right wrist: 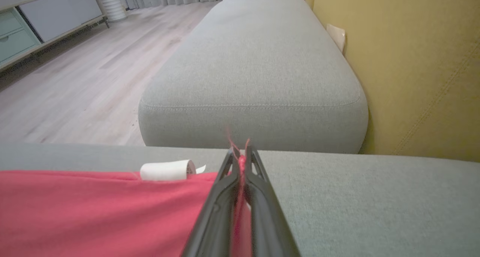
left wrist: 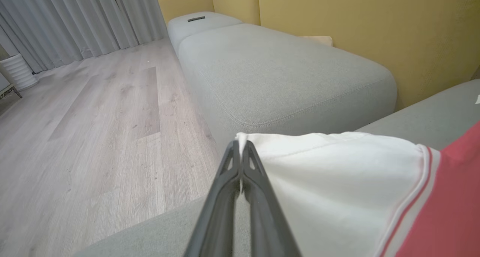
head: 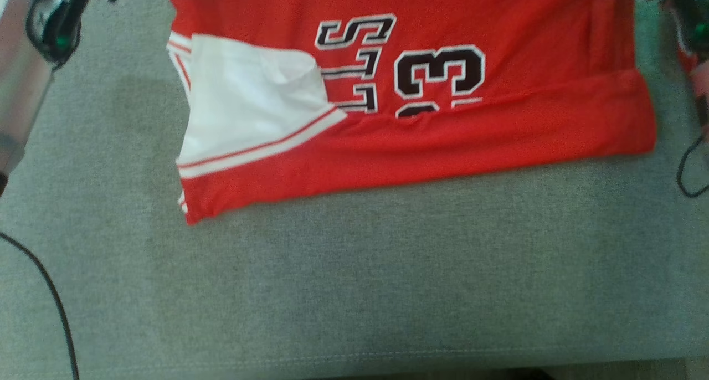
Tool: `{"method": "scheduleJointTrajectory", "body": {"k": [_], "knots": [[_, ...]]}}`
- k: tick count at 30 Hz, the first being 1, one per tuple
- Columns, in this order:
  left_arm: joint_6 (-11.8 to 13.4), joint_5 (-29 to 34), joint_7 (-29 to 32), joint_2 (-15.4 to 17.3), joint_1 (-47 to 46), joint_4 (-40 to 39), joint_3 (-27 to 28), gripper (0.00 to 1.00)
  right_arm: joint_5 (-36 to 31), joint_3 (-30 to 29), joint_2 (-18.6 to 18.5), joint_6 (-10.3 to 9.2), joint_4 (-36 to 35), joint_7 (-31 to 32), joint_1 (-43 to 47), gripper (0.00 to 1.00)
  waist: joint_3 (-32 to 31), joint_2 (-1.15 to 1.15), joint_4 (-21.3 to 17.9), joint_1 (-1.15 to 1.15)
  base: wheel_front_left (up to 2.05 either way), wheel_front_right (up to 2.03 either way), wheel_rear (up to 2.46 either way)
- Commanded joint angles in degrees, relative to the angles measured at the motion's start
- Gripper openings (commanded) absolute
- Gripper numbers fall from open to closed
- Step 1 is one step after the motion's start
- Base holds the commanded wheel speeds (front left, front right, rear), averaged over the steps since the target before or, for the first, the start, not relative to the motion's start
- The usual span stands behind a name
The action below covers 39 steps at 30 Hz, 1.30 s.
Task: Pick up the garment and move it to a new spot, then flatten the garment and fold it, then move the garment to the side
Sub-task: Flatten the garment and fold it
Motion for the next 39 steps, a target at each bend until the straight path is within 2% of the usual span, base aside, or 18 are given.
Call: {"method": "scheduleJointTrajectory", "body": {"k": [1,7,12,16,21,27,32,39], "knots": [[0.2,1.1,-0.7,1.7,-4.3,-0.4,3.4,0.0,0.9,0.5,0.6,-0.05,-0.9,-1.8,-2.7,0.0,0.3,0.0,0.3,-0.01,0.0,0.0,0.0],[-0.4,5.1,-0.7,0.6,-2.2,-2.8,6.5,0.0,3.3,3.7,-0.5,-0.05,0.6,-5.8,-3.5,0.0,-0.3,0.0,1.0,-0.01,0.0,0.0,0.0],[-1.5,7.8,-0.7,1.1,3.3,-6.1,7.6,0.0,7.7,6.5,-3.5,-0.05,0.2,-7.4,0.3,0.0,-2.6,0.0,2.1,-0.01,0.0,0.0,0.0],[-2.3,8.0,-0.7,2.4,8.3,-9.2,7.3,0.0,12.2,10.8,-6.7,-0.05,-3.0,-5.7,5.2,0.0,-4.7,0.0,2.8,-0.01,0.0,0.0,0.0],[-2.8,7.3,-0.3,4.7,12.8,-12.5,4.2,0.0,16.5,14.5,-11.0,-0.05,-7.0,-3.8,10.0,0.0,-6.9,0.0,3.5,-0.01,0.0,0.0,0.0],[-2.9,2.5,5.0,8.5,19.2,-21.1,-2.4,0.0,21.2,19.5,-17.6,-0.05,-11.1,1.1,15.6,0.0,-9.4,0.0,4.2,-0.01,0.0,0.0,0.0],[-2.9,-1.5,8.6,12.1,22.5,-26.8,-6.6,0.0,24.6,23.0,-21.3,-0.05,-13.4,7.3,18.6,0.0,-10.4,0.0,4.2,-0.01,0.0,0.0,0.0],[-2.9,-6.2,12.4,15.4,23.8,-31.5,-9.9,0.0,27.0,27.2,-24.8,-0.05,-16.6,12.5,21.0,0.0,-11.0,0.0,4.1,-0.01,0.0,0.0,0.0]]}}
